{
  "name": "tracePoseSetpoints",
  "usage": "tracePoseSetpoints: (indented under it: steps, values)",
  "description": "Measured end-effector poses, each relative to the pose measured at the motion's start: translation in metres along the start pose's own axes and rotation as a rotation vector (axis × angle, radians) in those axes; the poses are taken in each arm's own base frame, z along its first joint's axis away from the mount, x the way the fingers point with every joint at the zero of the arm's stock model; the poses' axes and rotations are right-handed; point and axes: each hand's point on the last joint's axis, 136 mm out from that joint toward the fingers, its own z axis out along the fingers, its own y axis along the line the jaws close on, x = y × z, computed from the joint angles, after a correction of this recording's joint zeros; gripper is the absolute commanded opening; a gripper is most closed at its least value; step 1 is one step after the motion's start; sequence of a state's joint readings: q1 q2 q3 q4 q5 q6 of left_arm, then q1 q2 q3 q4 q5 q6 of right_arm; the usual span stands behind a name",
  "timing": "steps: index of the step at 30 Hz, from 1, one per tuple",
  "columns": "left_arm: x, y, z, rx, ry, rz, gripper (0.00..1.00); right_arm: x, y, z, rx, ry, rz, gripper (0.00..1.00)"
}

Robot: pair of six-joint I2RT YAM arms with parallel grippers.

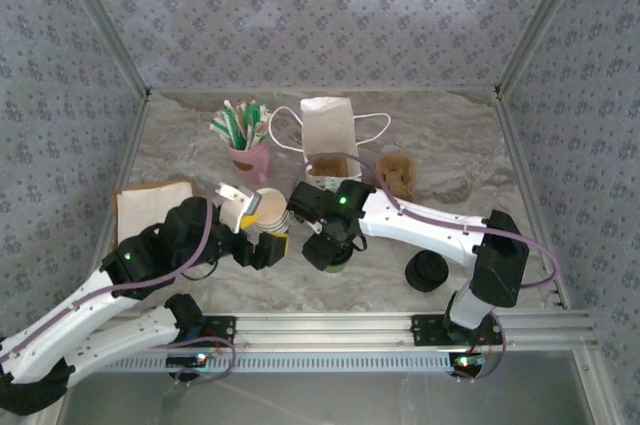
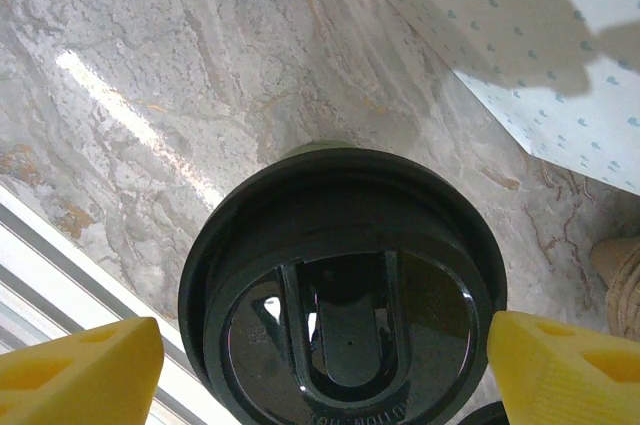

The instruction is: Pack the takeout coffee

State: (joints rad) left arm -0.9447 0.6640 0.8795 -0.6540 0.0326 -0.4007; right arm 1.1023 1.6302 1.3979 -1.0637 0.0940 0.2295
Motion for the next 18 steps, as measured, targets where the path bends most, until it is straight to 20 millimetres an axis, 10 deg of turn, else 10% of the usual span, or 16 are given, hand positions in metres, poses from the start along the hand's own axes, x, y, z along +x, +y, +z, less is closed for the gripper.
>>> tracePoseSetpoints:
  steps: [18]
  values:
    - [0.0007, 0.0003, 0.0016, -0.002, 0.006, 0.000, 0.99, -0.0001, -0.0062, 0.0015, 0.026, -0.010, 0.005, 0.86]
